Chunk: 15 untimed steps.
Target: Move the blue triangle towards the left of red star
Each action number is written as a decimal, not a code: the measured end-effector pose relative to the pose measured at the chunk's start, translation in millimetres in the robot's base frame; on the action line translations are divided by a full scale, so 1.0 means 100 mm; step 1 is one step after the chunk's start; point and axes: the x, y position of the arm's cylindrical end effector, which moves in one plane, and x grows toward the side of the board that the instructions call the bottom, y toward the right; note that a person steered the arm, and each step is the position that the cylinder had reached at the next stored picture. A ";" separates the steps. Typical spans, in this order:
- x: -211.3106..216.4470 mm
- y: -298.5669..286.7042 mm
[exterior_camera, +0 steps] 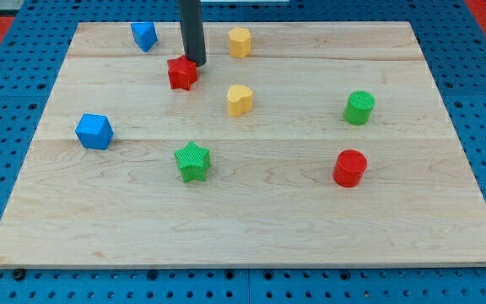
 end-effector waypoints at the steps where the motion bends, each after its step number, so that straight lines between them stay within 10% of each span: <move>1: 0.04 -0.18; 3: 0.18 -0.27; 6: -1.06 -0.17; 13: -0.98 -1.55; 15: -0.91 -0.67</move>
